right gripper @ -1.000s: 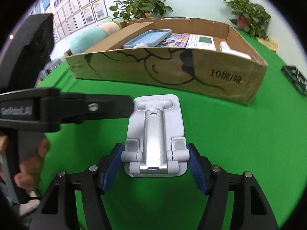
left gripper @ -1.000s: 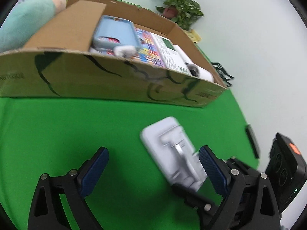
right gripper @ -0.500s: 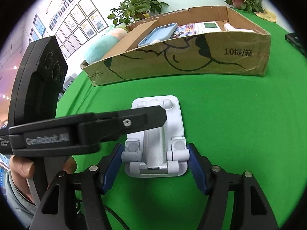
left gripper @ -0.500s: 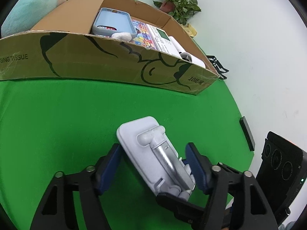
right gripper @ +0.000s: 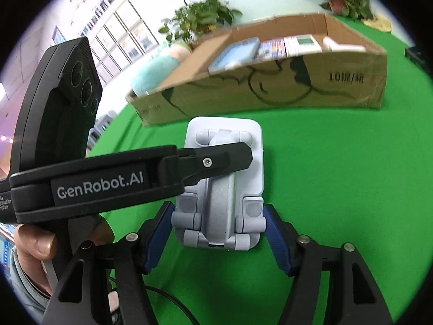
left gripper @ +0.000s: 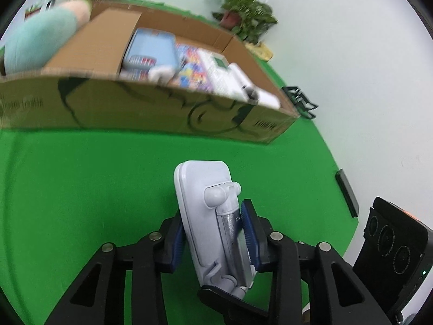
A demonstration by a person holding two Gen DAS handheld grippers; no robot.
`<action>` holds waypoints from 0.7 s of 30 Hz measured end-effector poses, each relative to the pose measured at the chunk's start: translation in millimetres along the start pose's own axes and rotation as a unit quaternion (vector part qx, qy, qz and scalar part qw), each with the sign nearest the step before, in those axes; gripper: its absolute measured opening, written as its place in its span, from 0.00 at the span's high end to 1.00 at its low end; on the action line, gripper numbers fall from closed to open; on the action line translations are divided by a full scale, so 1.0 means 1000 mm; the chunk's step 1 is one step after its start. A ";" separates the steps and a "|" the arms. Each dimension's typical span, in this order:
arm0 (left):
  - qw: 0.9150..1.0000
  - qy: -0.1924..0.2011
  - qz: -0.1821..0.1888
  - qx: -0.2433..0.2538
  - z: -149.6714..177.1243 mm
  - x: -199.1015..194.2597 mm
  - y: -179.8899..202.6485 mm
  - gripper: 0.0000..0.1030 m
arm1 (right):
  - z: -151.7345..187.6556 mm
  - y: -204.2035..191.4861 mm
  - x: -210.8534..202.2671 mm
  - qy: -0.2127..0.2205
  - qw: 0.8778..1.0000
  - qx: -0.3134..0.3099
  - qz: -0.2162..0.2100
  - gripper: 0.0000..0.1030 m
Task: Organize objects
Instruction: 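Carry the phone stand over the cardboard box with both grippers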
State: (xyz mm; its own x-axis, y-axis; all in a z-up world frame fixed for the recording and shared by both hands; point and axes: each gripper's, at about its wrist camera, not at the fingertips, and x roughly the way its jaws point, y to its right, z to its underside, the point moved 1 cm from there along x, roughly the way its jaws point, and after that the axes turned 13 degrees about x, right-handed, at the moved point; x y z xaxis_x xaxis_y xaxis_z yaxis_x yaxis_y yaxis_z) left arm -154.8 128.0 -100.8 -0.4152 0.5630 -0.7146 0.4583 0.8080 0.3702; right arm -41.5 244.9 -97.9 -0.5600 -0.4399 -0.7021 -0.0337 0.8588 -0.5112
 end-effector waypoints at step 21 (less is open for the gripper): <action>0.995 0.079 0.011 0.061 -0.076 -0.050 0.029 0.70 | -0.055 -0.026 -0.036 0.101 0.994 -0.036 -0.023 0.37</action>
State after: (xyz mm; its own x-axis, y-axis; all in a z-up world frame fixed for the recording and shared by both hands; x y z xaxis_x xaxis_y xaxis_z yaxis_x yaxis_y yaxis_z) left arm -180.4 136.0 -9.3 -0.5173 0.6090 -0.6013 0.5567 0.7730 0.3041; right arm -66.2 252.9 -32.4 -0.7109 -0.4239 -0.5612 -0.1182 0.8587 -0.4987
